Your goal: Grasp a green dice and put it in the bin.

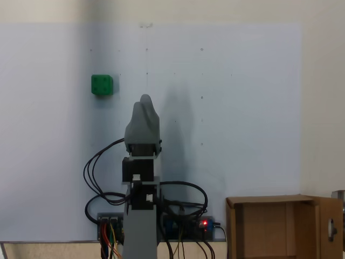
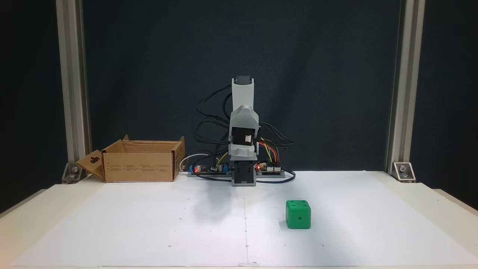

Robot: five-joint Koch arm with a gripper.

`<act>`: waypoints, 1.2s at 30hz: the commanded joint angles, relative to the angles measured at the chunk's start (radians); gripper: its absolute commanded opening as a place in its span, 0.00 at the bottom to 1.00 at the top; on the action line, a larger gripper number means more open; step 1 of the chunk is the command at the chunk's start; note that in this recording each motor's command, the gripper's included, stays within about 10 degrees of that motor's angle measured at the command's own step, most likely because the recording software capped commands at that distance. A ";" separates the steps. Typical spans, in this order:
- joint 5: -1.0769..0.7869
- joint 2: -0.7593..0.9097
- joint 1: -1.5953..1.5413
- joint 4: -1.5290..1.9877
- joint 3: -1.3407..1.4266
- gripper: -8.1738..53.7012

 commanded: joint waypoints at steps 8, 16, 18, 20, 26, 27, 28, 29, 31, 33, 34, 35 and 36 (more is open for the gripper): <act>-0.034 0.103 0.015 -0.164 0.175 0.83; -0.034 0.101 0.018 -0.155 0.175 0.83; -0.034 0.103 0.020 -0.155 0.175 0.83; -0.034 0.103 0.020 -0.155 0.175 0.83; -0.038 0.103 0.018 -0.153 0.175 0.85; -0.035 0.106 0.018 -0.160 0.175 0.83; -0.034 0.081 0.021 0.104 0.138 0.81; -0.034 0.074 0.020 0.175 0.063 0.81; -0.034 0.055 0.020 0.273 -0.060 0.81; -0.032 0.009 0.020 0.388 -0.140 0.81; -0.034 -0.002 0.021 0.445 -0.178 0.81; -0.034 -0.005 0.020 0.504 -0.219 0.81; -0.032 -0.005 0.018 0.561 -0.265 0.81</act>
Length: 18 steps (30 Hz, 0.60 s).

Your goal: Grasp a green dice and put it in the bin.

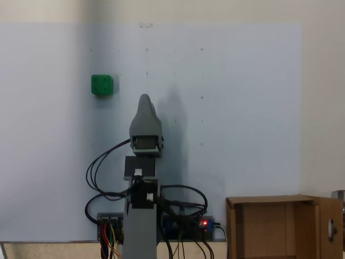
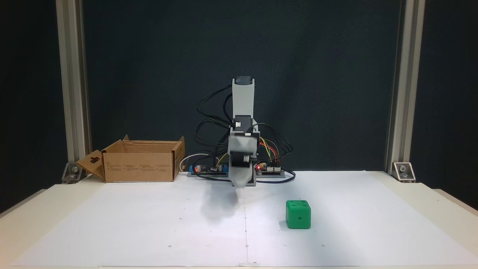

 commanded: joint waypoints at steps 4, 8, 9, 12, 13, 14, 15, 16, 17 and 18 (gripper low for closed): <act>-0.008 0.014 0.008 0.375 -0.307 0.81; 0.051 0.014 0.005 0.652 -0.560 0.82; 0.075 0.014 0.005 0.676 -0.573 0.82; 0.104 0.014 0.018 0.843 -0.719 0.82; 0.109 0.014 0.021 0.945 -0.755 0.82; 0.112 0.014 0.025 0.965 -0.784 0.82; 0.112 0.014 0.029 1.017 -0.795 0.82; 0.117 0.014 0.034 1.069 -0.799 0.82; 0.123 0.014 0.051 1.193 -0.799 0.82; 0.130 0.014 0.066 1.236 -0.799 0.82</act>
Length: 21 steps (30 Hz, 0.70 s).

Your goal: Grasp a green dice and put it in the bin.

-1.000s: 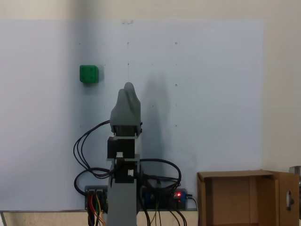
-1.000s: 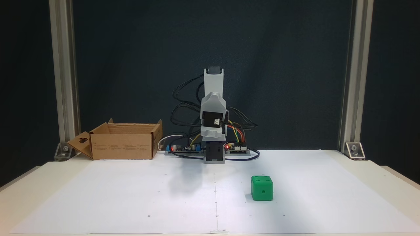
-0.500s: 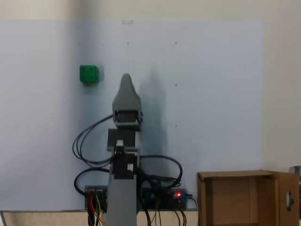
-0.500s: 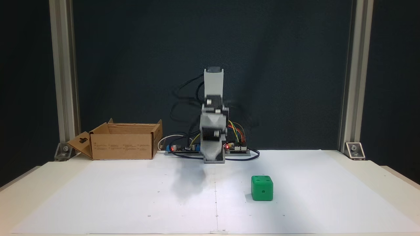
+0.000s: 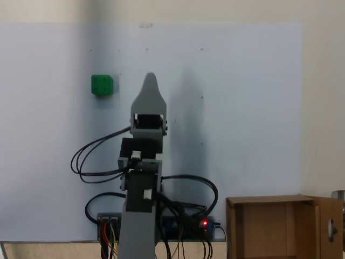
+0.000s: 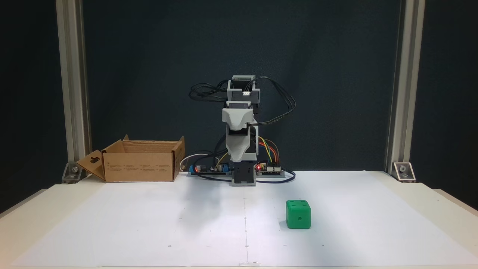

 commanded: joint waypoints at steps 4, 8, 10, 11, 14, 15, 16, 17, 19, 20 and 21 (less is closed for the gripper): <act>0.127 0.017 0.005 0.339 -0.118 0.82; 0.207 0.012 -0.107 0.535 -0.265 0.82; 0.259 0.011 -0.158 0.630 -0.302 0.82; 0.268 0.011 -0.161 0.678 -0.319 0.82; 0.305 -0.017 -0.183 0.823 -0.357 0.82; 0.308 -0.038 -0.193 0.872 -0.373 0.82; 0.319 -0.057 -0.204 0.965 -0.388 0.82; 0.348 -0.091 -0.230 0.981 -0.402 0.82; 0.393 -0.138 -0.288 1.026 -0.425 0.82; 0.408 -0.163 -0.307 1.017 -0.431 0.82; 0.419 -0.184 -0.324 1.011 -0.445 0.82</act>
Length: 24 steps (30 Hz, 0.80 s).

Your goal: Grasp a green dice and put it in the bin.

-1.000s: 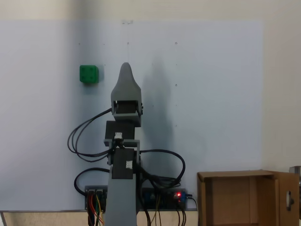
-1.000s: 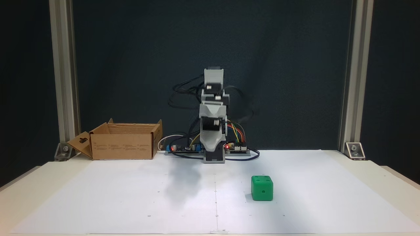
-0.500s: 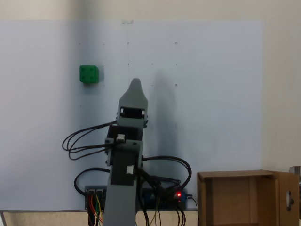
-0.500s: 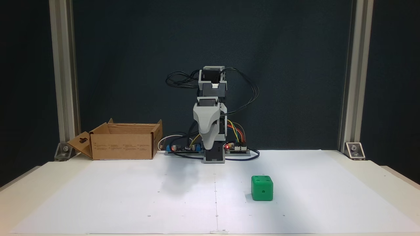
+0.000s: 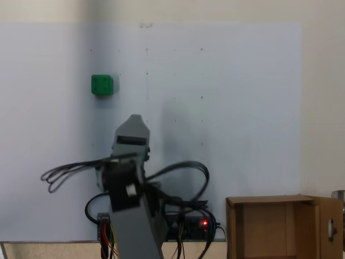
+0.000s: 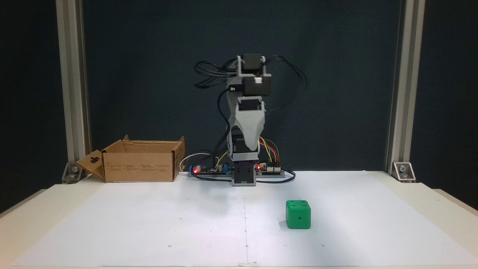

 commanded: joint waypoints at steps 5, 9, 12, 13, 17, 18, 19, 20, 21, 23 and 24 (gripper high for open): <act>0.107 -0.166 -0.106 -0.041 -0.135 0.84; 0.129 -0.261 -0.178 -0.181 -0.160 0.83; 0.138 -0.330 -0.216 -0.201 -0.227 0.83; 0.146 -0.353 -0.225 -0.204 -0.252 0.83; 0.187 -0.428 -0.235 -0.207 -0.328 0.83; 0.198 -0.443 -0.235 -0.207 -0.341 0.83; 0.209 -0.449 -0.233 -0.206 -0.348 0.83; 0.224 -0.456 -0.233 -0.204 -0.350 0.83; 0.235 -0.457 -0.233 -0.199 -0.350 0.83; 0.250 -0.462 -0.233 -0.184 -0.351 0.83; 0.258 -0.463 -0.233 -0.178 -0.350 0.83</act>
